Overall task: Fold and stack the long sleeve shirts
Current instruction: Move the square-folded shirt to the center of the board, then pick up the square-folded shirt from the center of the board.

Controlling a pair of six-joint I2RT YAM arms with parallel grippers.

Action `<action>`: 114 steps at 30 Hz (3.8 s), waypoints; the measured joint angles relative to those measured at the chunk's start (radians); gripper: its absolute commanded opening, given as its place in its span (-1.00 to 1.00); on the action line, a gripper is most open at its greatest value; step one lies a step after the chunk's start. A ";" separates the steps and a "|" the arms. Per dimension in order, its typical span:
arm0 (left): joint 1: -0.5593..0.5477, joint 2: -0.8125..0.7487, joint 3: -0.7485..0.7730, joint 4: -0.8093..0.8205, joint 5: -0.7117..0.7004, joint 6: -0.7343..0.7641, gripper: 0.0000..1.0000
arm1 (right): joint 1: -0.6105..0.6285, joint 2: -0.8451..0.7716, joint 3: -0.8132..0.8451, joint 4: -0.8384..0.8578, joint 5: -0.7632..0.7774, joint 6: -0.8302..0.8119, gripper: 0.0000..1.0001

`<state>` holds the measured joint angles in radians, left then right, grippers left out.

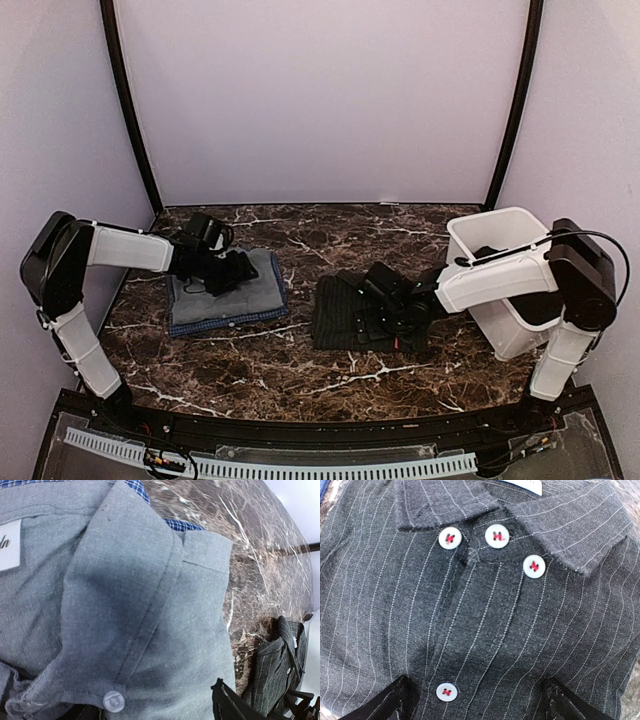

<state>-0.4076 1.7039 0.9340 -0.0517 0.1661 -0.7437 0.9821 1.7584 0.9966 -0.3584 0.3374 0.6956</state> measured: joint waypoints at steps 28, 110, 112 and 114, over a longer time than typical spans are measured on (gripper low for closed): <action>-0.174 0.340 0.536 -0.267 0.113 0.281 0.49 | 0.026 -0.180 -0.155 -0.098 -0.005 0.061 0.86; -0.569 0.319 0.768 -0.382 -0.005 0.131 -1.00 | -0.293 -0.434 0.032 -0.208 -0.052 -0.010 -1.00; -0.543 0.286 0.767 -0.400 -0.010 0.138 -1.00 | -0.290 -0.392 0.091 -0.198 -0.058 -0.025 -1.00; -0.510 0.253 0.765 -0.414 -0.014 0.144 -1.00 | -0.285 -0.342 0.148 -0.177 -0.066 -0.037 -1.00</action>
<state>-0.9173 1.9572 1.6989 -0.4660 0.1524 -0.5999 0.6971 1.4166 1.1450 -0.5358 0.2710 0.6586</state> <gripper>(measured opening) 0.031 0.023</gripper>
